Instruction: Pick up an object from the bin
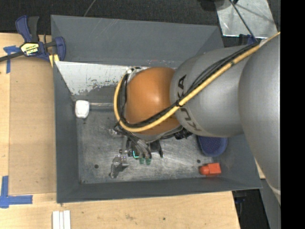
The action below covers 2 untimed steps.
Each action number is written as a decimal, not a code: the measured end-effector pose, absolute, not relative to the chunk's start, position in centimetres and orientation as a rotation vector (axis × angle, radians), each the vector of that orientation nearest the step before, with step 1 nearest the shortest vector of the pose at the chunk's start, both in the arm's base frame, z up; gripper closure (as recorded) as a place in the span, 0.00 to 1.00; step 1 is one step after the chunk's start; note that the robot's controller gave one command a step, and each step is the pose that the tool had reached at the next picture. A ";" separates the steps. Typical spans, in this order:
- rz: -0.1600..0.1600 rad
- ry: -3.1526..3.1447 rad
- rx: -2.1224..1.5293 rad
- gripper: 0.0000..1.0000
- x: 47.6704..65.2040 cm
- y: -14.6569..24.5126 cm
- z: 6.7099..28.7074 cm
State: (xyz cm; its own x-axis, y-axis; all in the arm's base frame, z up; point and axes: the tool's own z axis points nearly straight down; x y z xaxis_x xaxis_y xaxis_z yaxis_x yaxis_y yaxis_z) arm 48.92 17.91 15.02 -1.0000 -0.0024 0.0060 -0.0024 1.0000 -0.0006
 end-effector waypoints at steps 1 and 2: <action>-0.009 -3.152 0.110 0.00 51.6 23.7 27.4; 0.006 -3.135 0.144 0.00 56.4 16.9 14.8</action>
Offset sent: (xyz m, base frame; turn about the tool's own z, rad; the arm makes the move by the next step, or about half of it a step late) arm 0.0246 0.0559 0.1187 -0.0623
